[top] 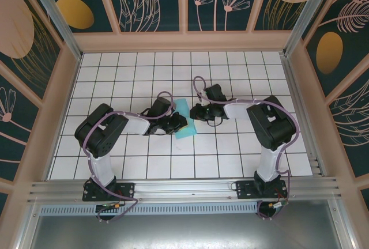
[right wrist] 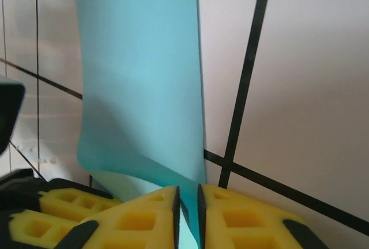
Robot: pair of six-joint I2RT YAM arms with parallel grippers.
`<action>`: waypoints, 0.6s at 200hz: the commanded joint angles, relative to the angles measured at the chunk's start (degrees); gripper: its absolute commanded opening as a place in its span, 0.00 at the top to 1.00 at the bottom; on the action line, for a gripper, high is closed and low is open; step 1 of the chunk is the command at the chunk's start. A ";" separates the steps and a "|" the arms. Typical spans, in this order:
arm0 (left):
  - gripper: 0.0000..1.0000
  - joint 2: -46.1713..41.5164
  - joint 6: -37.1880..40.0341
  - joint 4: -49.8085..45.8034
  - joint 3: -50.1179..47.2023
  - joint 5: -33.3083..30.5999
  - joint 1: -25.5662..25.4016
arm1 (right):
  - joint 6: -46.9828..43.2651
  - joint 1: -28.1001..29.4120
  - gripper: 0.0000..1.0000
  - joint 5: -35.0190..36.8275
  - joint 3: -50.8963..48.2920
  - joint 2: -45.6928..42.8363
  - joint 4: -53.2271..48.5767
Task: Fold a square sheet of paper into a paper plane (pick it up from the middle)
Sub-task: Fold the triangle a second time at the center of the table.
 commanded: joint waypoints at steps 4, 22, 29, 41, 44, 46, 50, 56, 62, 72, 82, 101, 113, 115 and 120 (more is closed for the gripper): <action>0.84 1.43 0.20 -3.29 -1.66 -2.65 0.06 | 1.91 -0.11 0.79 2.47 -1.72 -5.72 -1.18; 0.84 1.35 -0.06 -3.46 -1.84 -3.13 0.04 | 2.82 0.05 0.79 2.18 -3.69 -8.30 -0.97; 0.84 1.32 -0.23 -3.50 -1.90 -3.29 0.05 | 3.06 0.28 0.80 1.49 -4.46 -9.07 -0.82; 0.84 1.28 -0.38 -3.49 -2.02 -3.55 0.05 | 3.42 0.59 0.80 0.60 -5.63 -10.08 -0.97; 0.85 1.22 -0.42 -3.38 -2.08 -3.57 0.02 | 3.50 0.59 0.81 0.49 -5.87 -10.20 -1.05; 0.85 1.17 -0.48 -3.29 -2.14 -3.57 0.05 | 3.54 0.59 0.81 0.41 -6.03 -10.38 -1.11; 0.84 1.19 -0.50 -3.18 -2.19 -3.60 0.04 | 3.67 0.59 0.81 0.15 -6.38 -10.50 -1.16; 0.85 1.13 -0.58 -3.06 -2.27 -3.58 0.05 | 3.81 0.59 0.81 0.17 -6.90 -10.80 -1.40; 0.85 1.08 -0.57 -2.80 -2.25 -3.52 0.04 | 4.05 0.59 0.81 0.33 -7.40 -11.03 -1.42; 0.84 0.90 -0.48 -2.48 -2.45 -3.30 0.06 | 4.41 0.59 0.80 0.72 -8.28 -11.23 -1.42; 0.84 0.70 0.10 -2.30 -2.46 -3.07 0.06 | 4.63 0.59 0.79 1.03 -8.75 -11.27 -1.38; 0.84 0.13 1.84 -2.61 -2.45 -2.22 -0.02 | 5.09 0.59 0.76 1.23 -8.75 -11.05 -1.32; 0.84 -0.48 3.80 -2.76 -2.84 -1.39 0.06 | 5.31 0.57 0.73 1.48 -8.65 -11.20 -1.18; 0.84 -0.59 4.18 -2.78 -2.93 -1.29 0.06 | 5.38 0.58 0.73 1.53 -8.61 -11.29 -1.17; 0.84 -1.01 5.17 -3.32 -3.10 -1.17 0.03 | 5.55 0.59 0.72 1.55 -8.53 -11.29 -1.04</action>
